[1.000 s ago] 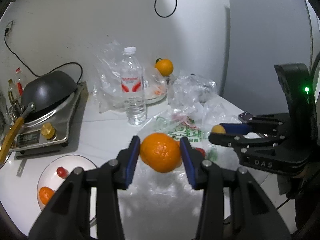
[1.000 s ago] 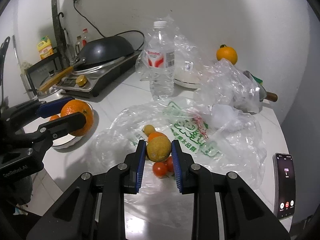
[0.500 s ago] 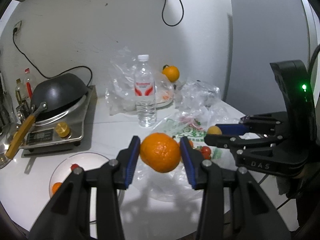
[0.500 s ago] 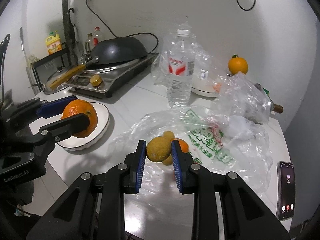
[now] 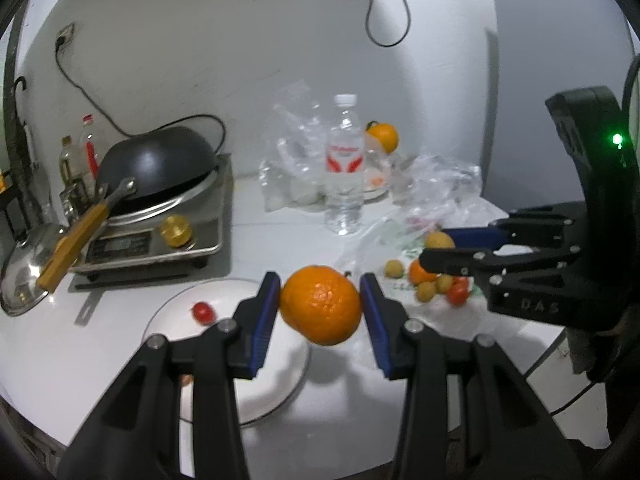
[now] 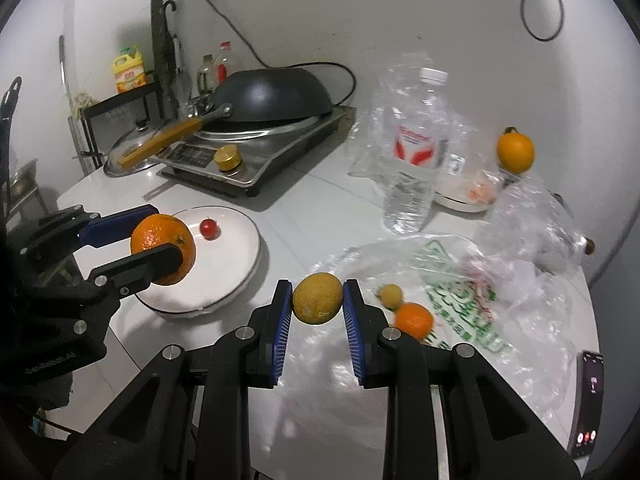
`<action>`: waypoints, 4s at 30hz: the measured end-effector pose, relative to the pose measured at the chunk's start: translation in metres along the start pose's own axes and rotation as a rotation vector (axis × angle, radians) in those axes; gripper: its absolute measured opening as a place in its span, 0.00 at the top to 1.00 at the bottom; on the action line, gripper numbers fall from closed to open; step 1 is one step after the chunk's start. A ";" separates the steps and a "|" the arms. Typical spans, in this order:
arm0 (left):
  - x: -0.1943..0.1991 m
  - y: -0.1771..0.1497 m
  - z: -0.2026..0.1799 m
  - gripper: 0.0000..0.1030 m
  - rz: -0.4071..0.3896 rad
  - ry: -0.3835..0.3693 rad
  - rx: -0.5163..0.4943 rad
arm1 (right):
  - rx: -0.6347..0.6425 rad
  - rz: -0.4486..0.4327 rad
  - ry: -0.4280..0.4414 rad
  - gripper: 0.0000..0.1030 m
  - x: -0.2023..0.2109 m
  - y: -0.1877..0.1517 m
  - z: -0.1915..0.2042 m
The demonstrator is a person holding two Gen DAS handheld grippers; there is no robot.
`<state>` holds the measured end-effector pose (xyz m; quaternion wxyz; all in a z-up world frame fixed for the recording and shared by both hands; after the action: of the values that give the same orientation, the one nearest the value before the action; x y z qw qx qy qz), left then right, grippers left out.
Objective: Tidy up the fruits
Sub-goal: 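Carry the yellow fruit with the right tool while the left tool carries the orange to the plate, then release the yellow-green fruit with the right tool while the left tool releases the orange onto the plate, then move both open tools back over the fruit on the plastic bag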
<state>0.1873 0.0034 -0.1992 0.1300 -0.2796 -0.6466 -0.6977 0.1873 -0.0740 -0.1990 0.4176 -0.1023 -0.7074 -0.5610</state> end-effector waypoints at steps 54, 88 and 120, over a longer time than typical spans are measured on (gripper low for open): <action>-0.081 -0.036 0.157 0.57 0.139 0.114 0.158 | 0.056 0.195 0.131 0.73 -0.175 0.045 0.107; -0.032 -0.003 0.021 0.50 0.074 0.063 0.072 | -0.040 0.048 0.015 0.69 -0.028 0.011 -0.001; -0.083 0.008 -0.121 0.50 0.166 -0.024 -0.111 | -0.189 0.026 -0.016 0.69 0.000 -0.063 -0.130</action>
<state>0.2317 -0.1308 -0.2395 0.1641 -0.3474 -0.5829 -0.7159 0.2111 -0.2102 -0.2408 0.4076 -0.1551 -0.6534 -0.6188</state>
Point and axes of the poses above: each gripper's, at about its wrist camera, not at the fingertips, and x roughly against the way its jaws point, z to its left, y to its top, the point moved 10 cm from there along -x, roughly the way its jaws point, and after that the axes turned 5 degrees about z, right-handed, at the moved point
